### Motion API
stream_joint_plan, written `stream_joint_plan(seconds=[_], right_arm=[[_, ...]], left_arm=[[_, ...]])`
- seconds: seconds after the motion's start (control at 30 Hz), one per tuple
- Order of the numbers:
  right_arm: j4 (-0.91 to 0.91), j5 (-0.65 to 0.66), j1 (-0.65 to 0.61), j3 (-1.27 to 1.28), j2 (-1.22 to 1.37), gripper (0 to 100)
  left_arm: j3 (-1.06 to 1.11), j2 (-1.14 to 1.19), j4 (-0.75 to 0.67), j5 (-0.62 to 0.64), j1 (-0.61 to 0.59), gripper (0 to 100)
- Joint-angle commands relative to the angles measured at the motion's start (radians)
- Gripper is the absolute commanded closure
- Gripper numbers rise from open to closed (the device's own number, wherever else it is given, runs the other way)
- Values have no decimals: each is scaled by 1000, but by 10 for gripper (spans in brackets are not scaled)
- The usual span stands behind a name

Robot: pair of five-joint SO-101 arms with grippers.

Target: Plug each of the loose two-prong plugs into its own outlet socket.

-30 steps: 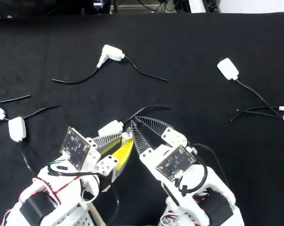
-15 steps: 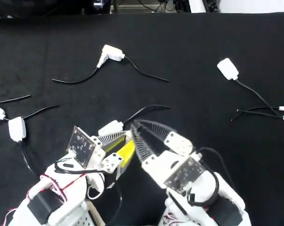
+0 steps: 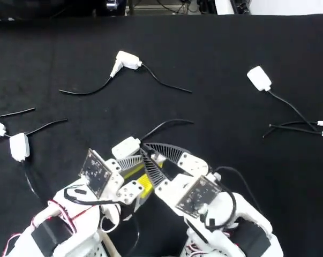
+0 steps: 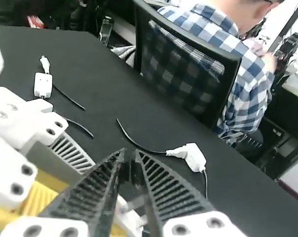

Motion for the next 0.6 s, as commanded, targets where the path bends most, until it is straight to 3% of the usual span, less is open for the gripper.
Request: stream_joint_plan(seconds=[0.0,0.3,0.57], right_arm=[[-9,2,-8,-1,71,986],[-66,2,143,74,119,986],[-69,5,158,85,119,986]], left_arm=[[-28,-2,-20,-8,19,967],[-111,-3,38,-6,8,970],[-208,-3,58,0,-193,970]])
